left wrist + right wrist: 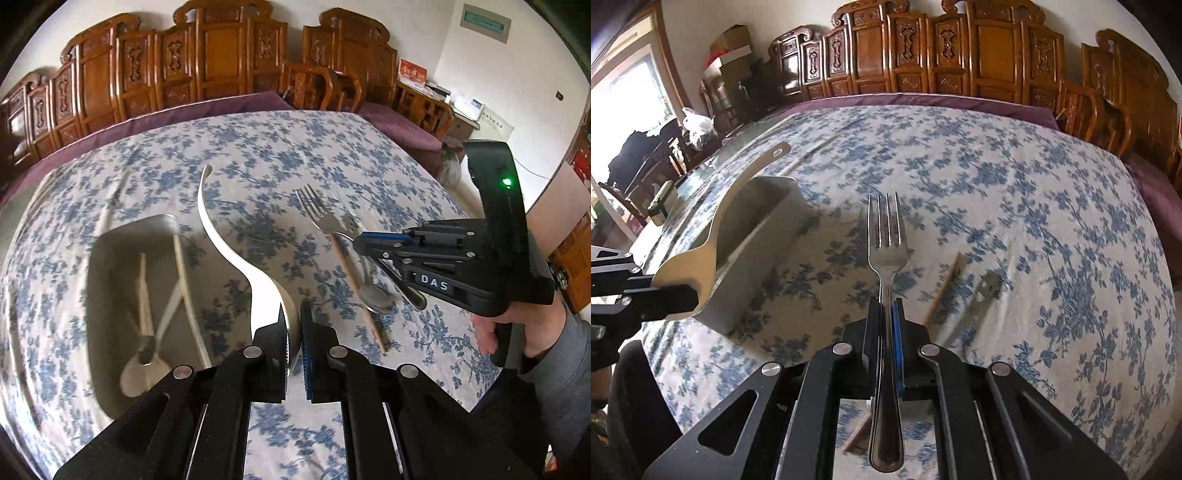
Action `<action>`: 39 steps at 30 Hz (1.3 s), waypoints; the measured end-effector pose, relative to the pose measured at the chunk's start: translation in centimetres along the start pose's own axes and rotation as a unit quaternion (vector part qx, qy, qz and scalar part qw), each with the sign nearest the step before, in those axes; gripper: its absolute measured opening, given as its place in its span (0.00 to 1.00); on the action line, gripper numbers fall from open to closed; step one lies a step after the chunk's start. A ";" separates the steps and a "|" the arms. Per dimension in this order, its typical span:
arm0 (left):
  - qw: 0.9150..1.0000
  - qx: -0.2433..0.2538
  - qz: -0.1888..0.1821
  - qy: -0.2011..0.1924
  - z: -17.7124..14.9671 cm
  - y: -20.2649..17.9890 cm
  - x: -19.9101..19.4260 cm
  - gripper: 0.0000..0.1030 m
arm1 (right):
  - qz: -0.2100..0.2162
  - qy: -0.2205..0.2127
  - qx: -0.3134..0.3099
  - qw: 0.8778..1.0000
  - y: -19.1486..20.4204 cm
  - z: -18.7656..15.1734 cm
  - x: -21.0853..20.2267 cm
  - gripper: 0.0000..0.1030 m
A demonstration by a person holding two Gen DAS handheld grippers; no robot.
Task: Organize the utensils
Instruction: 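Lower the ceramic spoon into the grey tray and open the left tool while the right tool lifts the fork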
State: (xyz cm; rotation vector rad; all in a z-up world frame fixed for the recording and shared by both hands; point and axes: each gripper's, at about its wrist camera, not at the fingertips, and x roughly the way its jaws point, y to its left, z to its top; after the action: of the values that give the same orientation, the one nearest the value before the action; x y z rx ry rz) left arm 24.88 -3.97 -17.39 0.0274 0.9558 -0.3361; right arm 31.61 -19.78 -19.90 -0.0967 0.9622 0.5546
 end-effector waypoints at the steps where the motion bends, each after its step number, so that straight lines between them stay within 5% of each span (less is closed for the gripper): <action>1: 1.000 -0.001 0.000 0.000 0.0 0.4 -0.3 0.05 | 0.000 -0.001 -0.002 1.000 0.3 0.2 -0.1 0.08; 24: 0.998 -0.027 0.045 0.042 -2.0 9.4 0.8 0.05 | 0.028 -0.003 -0.038 0.999 8.2 4.0 1.0 0.08; 39: 0.996 -0.058 0.066 -0.001 -3.9 12.8 -3.8 0.34 | 0.045 0.001 -0.066 0.997 13.4 5.5 1.9 0.08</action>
State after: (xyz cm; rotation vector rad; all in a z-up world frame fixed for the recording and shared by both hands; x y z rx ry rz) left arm 23.51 9.83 -18.19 -0.0148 0.9642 -0.1583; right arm 30.07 -5.77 -16.10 -0.1743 0.9349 0.7009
